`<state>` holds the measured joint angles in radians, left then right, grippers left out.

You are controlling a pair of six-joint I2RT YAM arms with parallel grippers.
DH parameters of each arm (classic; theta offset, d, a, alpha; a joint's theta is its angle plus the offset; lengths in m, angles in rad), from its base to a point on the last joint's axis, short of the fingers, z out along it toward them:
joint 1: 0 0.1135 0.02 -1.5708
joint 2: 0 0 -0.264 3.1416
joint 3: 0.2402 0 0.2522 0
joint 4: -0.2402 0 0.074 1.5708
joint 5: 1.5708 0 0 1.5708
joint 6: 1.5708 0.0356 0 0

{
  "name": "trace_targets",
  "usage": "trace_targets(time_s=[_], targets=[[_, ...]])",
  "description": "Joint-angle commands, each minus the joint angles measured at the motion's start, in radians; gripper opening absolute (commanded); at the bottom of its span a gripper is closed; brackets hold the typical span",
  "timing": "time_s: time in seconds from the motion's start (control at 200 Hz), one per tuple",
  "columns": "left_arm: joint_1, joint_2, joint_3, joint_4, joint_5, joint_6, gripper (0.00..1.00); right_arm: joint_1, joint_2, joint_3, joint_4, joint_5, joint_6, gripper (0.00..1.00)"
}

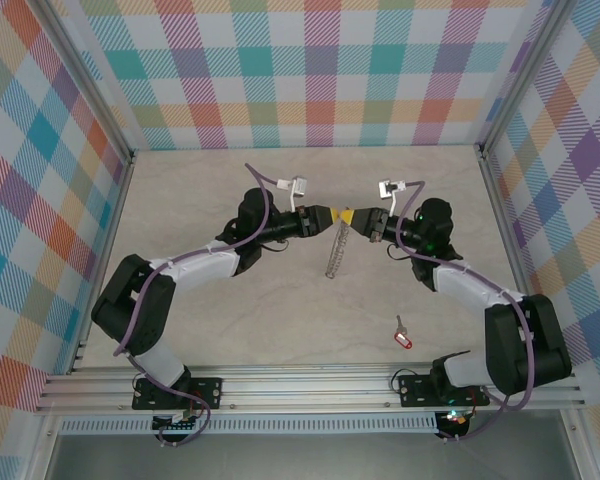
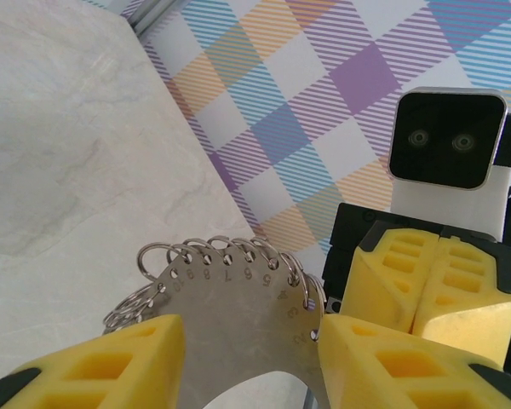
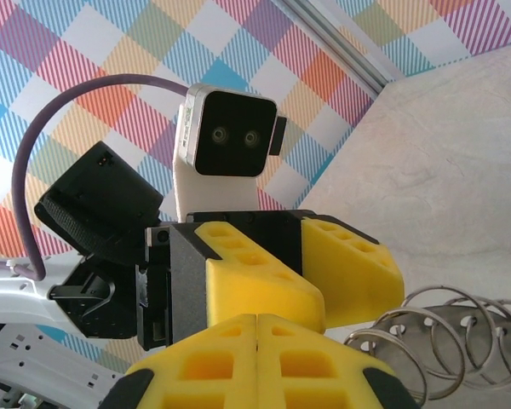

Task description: Put the keys on the keyring

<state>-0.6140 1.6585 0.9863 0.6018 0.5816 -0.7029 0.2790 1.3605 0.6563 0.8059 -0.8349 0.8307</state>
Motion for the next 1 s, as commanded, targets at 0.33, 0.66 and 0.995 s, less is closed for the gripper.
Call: trace_targets(time_s=[0.33, 0.66, 0.995], targets=[[-0.033, 0.001, -0.007, 0.054, 0.045, 0.026, 0.46, 0.006, 0.110, -0.050, 0.109, -0.006, 0.013, 0.00], [-0.033, 0.028, -0.026, 0.071, 0.043, 0.019, 0.46, 0.005, 0.181, -0.076, 0.183, -0.010, 0.039, 0.00], [-0.032, 0.027, -0.041, 0.059, 0.028, 0.029, 0.46, 0.002, 0.196, -0.096, 0.169, 0.015, 0.032, 0.00]])
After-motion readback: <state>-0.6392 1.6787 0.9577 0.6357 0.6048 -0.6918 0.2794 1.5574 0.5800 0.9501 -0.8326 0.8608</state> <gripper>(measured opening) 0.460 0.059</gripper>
